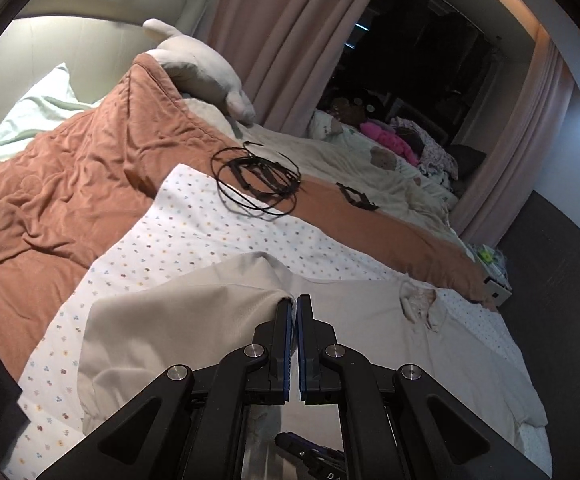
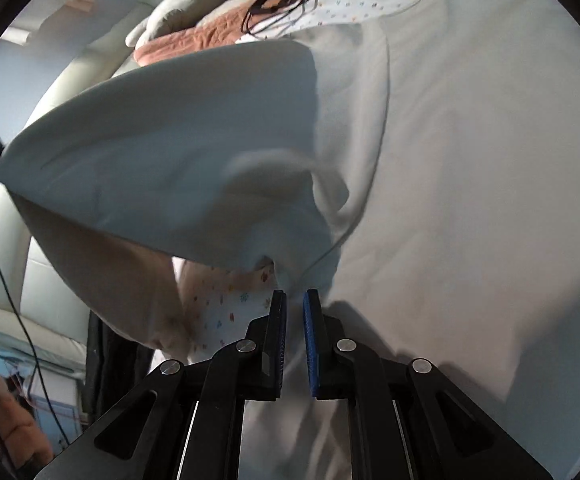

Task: Fold large clothes
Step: 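Lift the sleeve with the left tool and lay it across the jacket body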

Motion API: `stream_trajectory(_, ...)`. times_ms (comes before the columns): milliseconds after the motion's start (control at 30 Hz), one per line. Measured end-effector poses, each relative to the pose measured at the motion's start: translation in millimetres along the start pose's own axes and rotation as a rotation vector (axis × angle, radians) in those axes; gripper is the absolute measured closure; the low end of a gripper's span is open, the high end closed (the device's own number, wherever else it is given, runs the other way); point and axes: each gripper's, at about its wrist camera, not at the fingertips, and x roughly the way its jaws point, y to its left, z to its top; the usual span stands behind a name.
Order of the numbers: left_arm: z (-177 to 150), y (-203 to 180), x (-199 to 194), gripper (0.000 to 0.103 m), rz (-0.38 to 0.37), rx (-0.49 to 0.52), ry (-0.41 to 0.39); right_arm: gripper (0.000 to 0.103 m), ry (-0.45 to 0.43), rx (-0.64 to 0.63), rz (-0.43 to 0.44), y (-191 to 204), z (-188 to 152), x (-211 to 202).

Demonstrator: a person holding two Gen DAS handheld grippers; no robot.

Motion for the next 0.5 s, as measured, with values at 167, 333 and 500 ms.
stream_trajectory(167, -18, -25, 1, 0.101, -0.048, 0.047, 0.044, 0.093, -0.060, 0.040, -0.030, -15, -15, -48)
stream_trajectory(333, -42, -51, 4, 0.101, -0.094, 0.071, 0.097, 0.093, -0.117, 0.070, -0.074, -40, -31, -96)
stream_trajectory(500, -71, -76, 23, 0.099, -0.134, 0.088, 0.196, 0.093, -0.163, 0.099, -0.108, -61, -44, -136)
